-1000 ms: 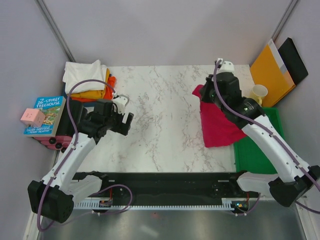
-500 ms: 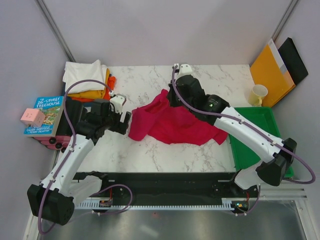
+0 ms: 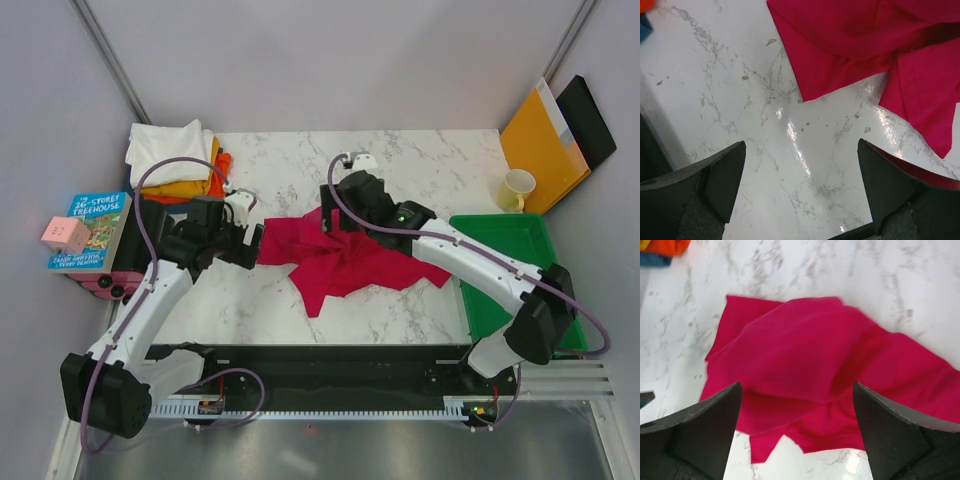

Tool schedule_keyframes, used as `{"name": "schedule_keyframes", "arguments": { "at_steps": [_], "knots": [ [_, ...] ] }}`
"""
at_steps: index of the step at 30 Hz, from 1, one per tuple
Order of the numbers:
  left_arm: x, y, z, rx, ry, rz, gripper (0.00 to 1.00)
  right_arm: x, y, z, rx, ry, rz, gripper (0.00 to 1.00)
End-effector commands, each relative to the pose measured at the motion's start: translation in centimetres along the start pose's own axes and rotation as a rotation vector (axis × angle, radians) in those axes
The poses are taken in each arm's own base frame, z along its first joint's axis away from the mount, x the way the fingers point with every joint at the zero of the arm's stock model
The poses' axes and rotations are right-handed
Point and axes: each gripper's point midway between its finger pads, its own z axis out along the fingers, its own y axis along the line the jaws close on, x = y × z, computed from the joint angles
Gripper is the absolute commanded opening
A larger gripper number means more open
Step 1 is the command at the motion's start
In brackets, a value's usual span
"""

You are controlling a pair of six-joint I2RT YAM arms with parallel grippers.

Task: Fold and stack the t-shirts
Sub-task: Move the tshirt to the center of the board, then flatten out the tshirt

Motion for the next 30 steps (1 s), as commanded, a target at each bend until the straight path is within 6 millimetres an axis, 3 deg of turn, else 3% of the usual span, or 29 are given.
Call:
{"name": "schedule_keyframes", "arguments": {
  "at_steps": [1, 2, 3, 5, 6, 7, 10, 12, 15, 30],
  "knots": [
    [-2.6, -0.9, 0.5, 0.065, -0.043, -0.028, 1.0, -3.1, -7.3, -3.5, 0.242, -0.149, 0.134, 0.96],
    [-2.6, -1.0, 0.7, 0.072, -0.036, -0.03, 1.0, -2.5, -8.6, -3.6, 0.295, -0.152, 0.193, 0.93],
    [-2.7, -1.2, 0.9, 0.088, -0.033, -0.032, 1.0, -0.1, -10.7, -3.5, 0.369, -0.106, 0.192, 0.88],
    [-2.8, -1.3, 1.3, 0.096, -0.02, -0.041, 1.0, 2.2, -13.3, -3.7, 0.442, -0.08, 0.27, 0.67],
    [-2.8, -1.5, 1.5, 0.106, -0.015, -0.045, 0.99, 5.4, -14.7, -3.2, 0.489, -0.039, 0.32, 0.58],
    [-2.8, -1.5, 1.6, 0.11, -0.012, -0.047, 0.99, 6.4, -15.8, -3.4, 0.513, -0.039, 0.36, 0.34],
    [-2.6, -1.7, 1.7, 0.121, -0.006, -0.048, 0.99, 11.1, -19.0, -3.0, 0.612, 0.023, 0.455, 0.0],
    [-2.4, -1.7, 1.8, 0.122, -0.002, -0.047, 0.99, 13.4, -20.7, -2.7, 0.664, 0.062, 0.489, 0.0],
    [-2.3, -1.8, 1.8, 0.122, -0.002, -0.045, 0.99, 15.1, -22.7, -2.4, 0.728, 0.082, 0.529, 0.0],
    [-1.9, -2.2, 1.6, 0.142, -0.005, -0.039, 0.99, 15.4, -30.9, -4.1, 0.934, -0.008, 0.679, 0.0]
  ]
}}
